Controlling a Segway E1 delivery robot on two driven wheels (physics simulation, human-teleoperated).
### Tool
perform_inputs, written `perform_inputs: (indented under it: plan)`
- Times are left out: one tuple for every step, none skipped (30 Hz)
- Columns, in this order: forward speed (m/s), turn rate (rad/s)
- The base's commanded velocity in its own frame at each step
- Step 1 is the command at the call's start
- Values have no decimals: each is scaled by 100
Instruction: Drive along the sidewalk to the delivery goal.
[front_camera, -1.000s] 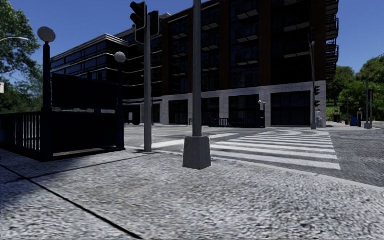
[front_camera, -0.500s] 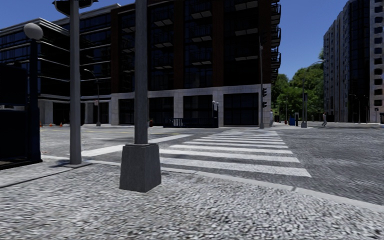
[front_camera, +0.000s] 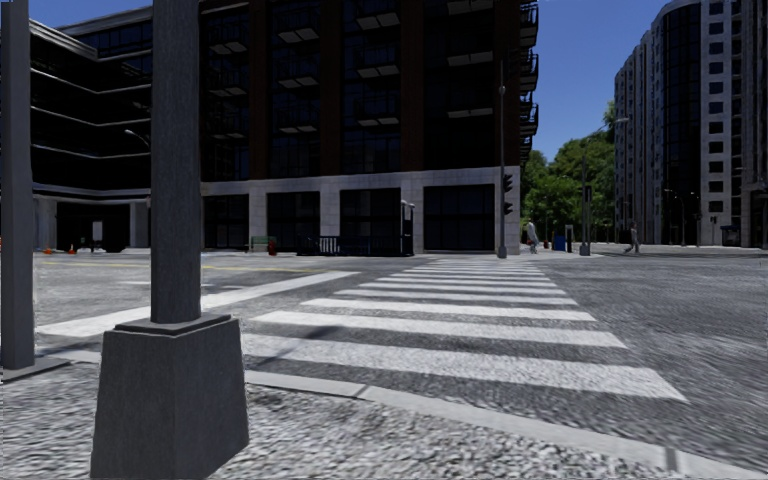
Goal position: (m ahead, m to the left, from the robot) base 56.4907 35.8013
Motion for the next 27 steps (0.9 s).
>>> perform_inputs:
  plan:
    - [177, -57]
    - [177, -57]
    - [177, -57]
    - [177, -45]
    - [177, -21]
    - [177, 0]
    - [177, 0]
    - [177, 0]
    - [177, 0]
    - [177, 0]
    - [177, 0]
    - [177, 0]
    - [177, 0]
    - [177, 0]
    - [177, 0]
    - [177, 0]
    - [177, 0]
    - [177, 0]
    - [177, 0]
    - [177, 0]
    - [177, 0]
    - [177, 0]
    - [177, 0]
    - [177, 0]
    - [177, 0]
    - [178, 0]
    - [178, 0]
